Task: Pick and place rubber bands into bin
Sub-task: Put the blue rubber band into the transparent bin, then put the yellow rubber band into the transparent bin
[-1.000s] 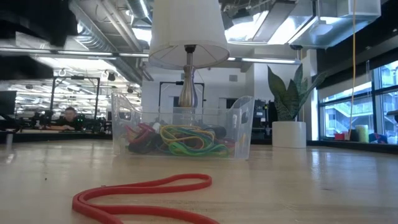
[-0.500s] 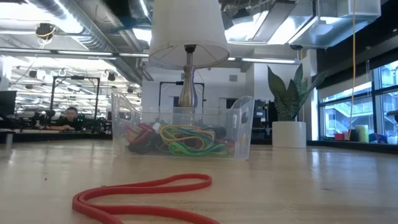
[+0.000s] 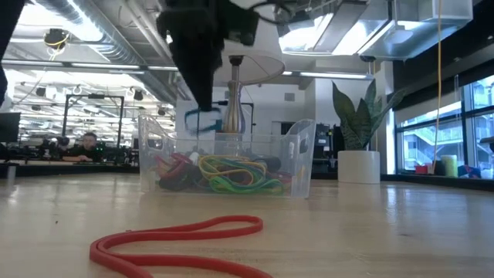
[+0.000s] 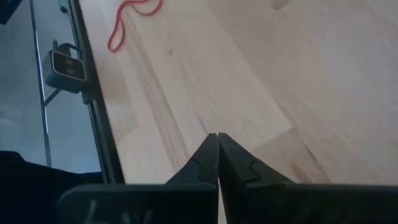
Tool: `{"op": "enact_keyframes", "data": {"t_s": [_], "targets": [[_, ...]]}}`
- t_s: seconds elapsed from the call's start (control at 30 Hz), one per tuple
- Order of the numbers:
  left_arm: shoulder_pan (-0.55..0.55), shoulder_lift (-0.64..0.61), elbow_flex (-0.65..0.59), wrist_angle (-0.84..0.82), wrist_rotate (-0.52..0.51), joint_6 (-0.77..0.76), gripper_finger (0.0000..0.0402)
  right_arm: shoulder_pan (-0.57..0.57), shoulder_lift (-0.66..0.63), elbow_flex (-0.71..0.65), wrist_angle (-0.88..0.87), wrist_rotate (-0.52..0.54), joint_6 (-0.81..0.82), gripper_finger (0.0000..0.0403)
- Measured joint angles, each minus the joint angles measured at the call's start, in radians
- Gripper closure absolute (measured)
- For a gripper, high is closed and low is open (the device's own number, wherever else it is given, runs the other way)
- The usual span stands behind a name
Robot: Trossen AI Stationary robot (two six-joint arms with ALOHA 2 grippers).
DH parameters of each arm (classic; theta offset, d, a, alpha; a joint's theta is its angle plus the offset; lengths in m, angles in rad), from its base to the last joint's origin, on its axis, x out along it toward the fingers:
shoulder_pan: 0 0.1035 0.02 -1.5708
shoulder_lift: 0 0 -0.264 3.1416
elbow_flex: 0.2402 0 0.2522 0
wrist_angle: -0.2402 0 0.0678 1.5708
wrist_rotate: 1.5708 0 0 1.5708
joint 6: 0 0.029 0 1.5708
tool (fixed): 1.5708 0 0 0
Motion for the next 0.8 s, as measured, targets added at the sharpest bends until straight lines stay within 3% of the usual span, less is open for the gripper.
{"op": "enact_keyframes", "data": {"t_s": [0.27, 0.5, 0.63, 0.8], "targets": [[0.055, 0.047, 0.000, -0.009, 0.062, 0.025, 0.0339, -0.001, 0.000, 0.000, -0.002, 0.000, 0.025, 0.0402], [0.057, 0.009, 0.000, -0.009, 0.065, -0.016, 0.0275, -0.001, 0.000, 0.000, -0.005, -0.001, 0.022, 0.0402], [0.035, -0.042, 0.001, -0.003, 0.051, -0.118, 0.0264, -0.003, 0.000, 0.000, -0.005, -0.002, -0.001, 0.0397], [-0.026, -0.093, 0.001, 0.003, 0.046, -0.097, 0.0281, -0.014, 0.000, 0.005, -0.018, -0.014, -0.006, 0.0400]]}}
